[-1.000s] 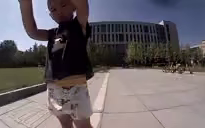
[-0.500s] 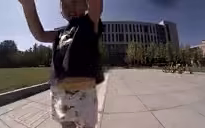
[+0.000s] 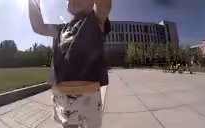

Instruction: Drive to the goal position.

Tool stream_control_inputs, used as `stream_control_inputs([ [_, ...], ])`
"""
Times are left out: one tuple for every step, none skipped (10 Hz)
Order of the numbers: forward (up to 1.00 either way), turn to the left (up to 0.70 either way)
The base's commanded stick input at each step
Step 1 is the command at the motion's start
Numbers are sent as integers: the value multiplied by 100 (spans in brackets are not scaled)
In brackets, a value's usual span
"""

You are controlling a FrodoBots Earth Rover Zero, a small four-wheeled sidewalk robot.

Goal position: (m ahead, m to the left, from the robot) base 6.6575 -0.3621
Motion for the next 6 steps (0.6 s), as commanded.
stream_control_inputs([
  [-6, 1],
  [-6, 1],
  [-6, 1],
  [-6, 1],
  [-6, 1],
  [-6, 1],
])
